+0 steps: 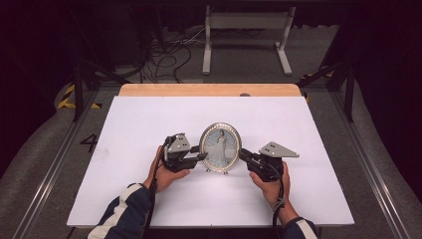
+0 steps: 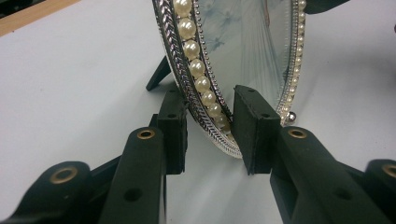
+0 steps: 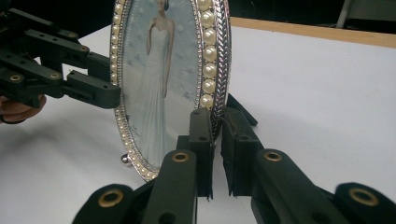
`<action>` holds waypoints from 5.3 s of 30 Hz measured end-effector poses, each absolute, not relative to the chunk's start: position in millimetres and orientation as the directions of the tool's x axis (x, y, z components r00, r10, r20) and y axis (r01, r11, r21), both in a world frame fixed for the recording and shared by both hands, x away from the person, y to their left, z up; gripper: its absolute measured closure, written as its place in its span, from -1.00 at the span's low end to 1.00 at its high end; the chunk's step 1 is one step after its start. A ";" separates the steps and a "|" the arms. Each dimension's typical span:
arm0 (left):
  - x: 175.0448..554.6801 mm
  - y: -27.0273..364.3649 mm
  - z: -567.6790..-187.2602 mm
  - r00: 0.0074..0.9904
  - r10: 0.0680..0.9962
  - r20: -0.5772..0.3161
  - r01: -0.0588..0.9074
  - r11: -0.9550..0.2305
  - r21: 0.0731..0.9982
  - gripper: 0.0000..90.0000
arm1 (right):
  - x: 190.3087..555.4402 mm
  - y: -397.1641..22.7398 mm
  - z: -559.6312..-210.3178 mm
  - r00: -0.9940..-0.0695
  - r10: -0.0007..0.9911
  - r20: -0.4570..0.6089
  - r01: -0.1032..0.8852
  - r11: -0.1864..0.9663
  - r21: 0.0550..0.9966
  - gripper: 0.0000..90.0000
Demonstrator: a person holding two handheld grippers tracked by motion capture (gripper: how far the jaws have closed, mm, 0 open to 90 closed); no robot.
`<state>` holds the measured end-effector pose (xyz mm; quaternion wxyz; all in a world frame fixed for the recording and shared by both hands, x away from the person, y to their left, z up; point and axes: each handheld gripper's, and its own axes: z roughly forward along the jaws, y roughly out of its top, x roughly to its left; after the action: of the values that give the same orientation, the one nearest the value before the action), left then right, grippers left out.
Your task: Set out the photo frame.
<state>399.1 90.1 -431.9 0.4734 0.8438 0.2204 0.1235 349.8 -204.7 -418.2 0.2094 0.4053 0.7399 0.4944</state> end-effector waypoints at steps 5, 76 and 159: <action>398.0 87.9 -432.6 0.874 0.487 -0.003 0.256 -0.454 0.853 0.49 | 353.6 -206.5 -418.5 -0.576 0.812 0.092 0.397 0.180 0.900 0.84; 382.8 96.5 -422.5 0.870 0.474 0.137 0.148 -0.515 0.845 0.17 | 344.5 -211.2 -416.8 -0.613 0.784 -0.092 0.340 0.368 0.866 0.51; 334.6 182.2 -438.7 0.816 0.527 0.238 0.184 -0.626 0.758 -0.81 | 314.5 -251.3 -426.1 -0.576 0.782 -0.239 0.361 0.505 0.784 -0.49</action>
<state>334.6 182.2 -438.7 0.3813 0.8732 0.2037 0.2252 314.5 -251.3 -426.1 0.2984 0.3505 0.8147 0.3527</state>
